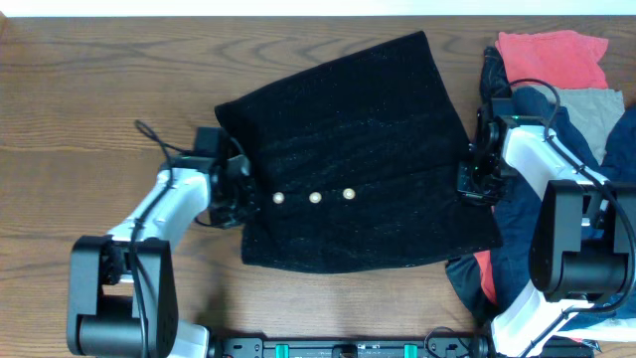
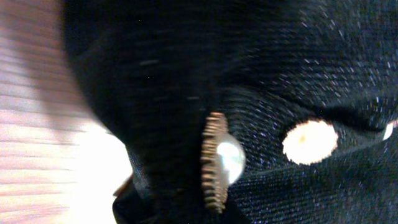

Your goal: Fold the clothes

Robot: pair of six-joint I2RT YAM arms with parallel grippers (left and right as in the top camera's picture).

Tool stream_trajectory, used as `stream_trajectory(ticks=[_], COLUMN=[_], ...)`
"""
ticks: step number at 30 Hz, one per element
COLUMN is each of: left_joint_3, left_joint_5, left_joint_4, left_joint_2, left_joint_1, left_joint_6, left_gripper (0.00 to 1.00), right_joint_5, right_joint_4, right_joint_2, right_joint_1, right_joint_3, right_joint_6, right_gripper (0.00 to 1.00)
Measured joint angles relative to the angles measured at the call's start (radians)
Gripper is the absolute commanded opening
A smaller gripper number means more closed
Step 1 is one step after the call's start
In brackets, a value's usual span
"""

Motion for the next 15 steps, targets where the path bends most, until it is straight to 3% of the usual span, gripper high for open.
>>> stream_trajectory(ticks=[5,6,9,10,12,15], left_joint_3=[0.0,0.0,0.0,0.0,0.0,0.0], left_joint_5=[0.0,0.001,0.005,0.016,0.039,0.082], left_joint_4=[0.005,0.004,0.005,0.005,0.006,-0.01], left_joint_2=[0.0,0.0,0.0,0.0,0.0,0.0], left_joint_1=[0.126,0.149,0.206,0.219,0.229,0.22], left_joint_6=[0.002,0.005,0.013,0.02,0.031,0.046], left_gripper=[0.07,0.13,0.62,0.72,0.78,0.79], right_joint_5=[-0.037,-0.045,-0.061,-0.06,-0.056,-0.05], right_joint_4=[-0.011,-0.011,-0.007,-0.004,0.004,0.021], right_joint_2=[0.0,0.0,0.0,0.0,0.0,-0.003], right_joint_1=[0.053,0.07,0.125,0.143,0.177,0.229], right_joint_3=[-0.004,-0.005,-0.006,-0.006,-0.006,-0.007], right_joint_6=[0.034,0.039,0.062,0.072,0.09,0.111], right_gripper=[0.16,0.16,0.16,0.16,0.17,0.18])
